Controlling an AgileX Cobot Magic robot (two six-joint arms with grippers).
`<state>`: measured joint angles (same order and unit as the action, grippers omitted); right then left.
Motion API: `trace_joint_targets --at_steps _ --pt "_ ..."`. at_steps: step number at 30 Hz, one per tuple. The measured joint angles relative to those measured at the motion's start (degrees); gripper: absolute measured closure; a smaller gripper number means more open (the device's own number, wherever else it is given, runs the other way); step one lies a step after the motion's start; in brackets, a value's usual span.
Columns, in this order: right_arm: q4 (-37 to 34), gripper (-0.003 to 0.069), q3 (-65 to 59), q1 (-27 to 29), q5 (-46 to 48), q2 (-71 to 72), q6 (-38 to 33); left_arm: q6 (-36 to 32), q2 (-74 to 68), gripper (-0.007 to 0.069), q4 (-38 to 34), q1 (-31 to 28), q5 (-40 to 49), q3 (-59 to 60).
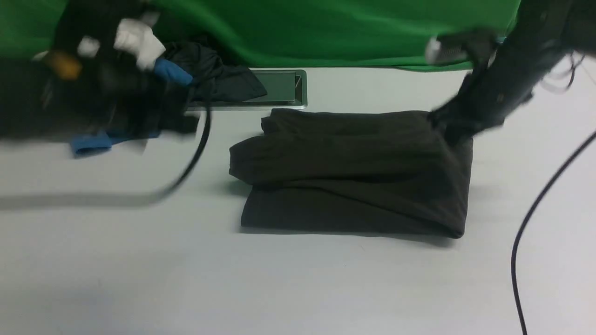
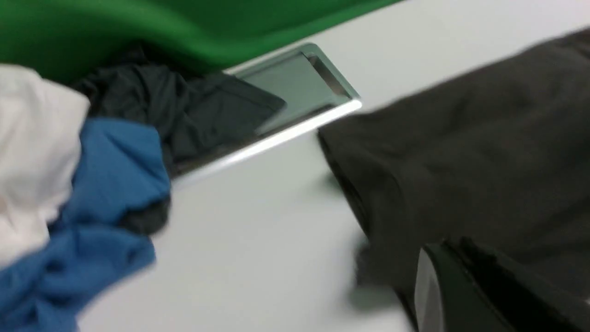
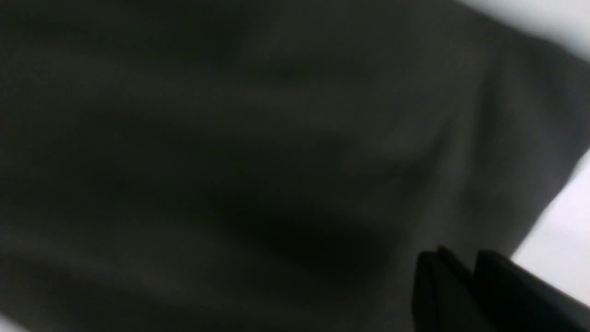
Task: Fold a long-sleeved shirt on a white desktop.
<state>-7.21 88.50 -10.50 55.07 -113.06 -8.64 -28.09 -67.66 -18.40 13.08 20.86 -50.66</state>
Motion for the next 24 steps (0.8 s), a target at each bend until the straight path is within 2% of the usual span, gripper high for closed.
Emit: trace_joint_targets --at_steps 1,6,12,15,19,21,22,23,24 --pt "-0.32 0.0538 -2.85 -0.60 -0.65 -0.32 0.00 0.06 5.98 0.0606 -1.55 0.55 -0.12 6.01" --pt "-0.35 0.0538 -5.70 -0.64 1.23 -1.17 -0.42 0.22 16.14 0.0606 -2.74 0.55 4.56 14.58" --pt "-0.07 0.0537 -5.21 -1.37 2.86 3.62 -0.80 0.24 21.64 0.0606 0.60 0.55 7.29 18.23" --pt "0.09 0.0527 -4.78 -4.76 -0.20 8.78 -3.01 0.24 22.28 0.0606 1.58 0.55 6.76 18.49" --pt "-0.17 0.0447 -4.78 -11.60 -3.63 11.33 -11.16 0.24 22.28 0.0606 0.26 0.55 5.87 18.49" --pt "-0.57 0.0341 -4.83 -17.15 -5.96 9.25 -18.03 0.24 22.28 0.0606 -0.66 0.55 5.79 18.49" --pt "-0.64 0.0326 -4.83 -17.46 -6.45 8.98 -18.70 0.24 22.28 0.0606 -0.77 0.55 5.79 18.49" --pt "-0.59 0.0279 -4.83 -19.63 -9.02 6.54 -20.94 0.24 22.28 0.0606 -1.11 0.55 6.12 18.49" --pt "-0.59 0.0276 -4.83 -19.63 -9.01 6.26 -20.94 0.24 22.28 0.0606 -1.16 0.55 6.24 18.49"
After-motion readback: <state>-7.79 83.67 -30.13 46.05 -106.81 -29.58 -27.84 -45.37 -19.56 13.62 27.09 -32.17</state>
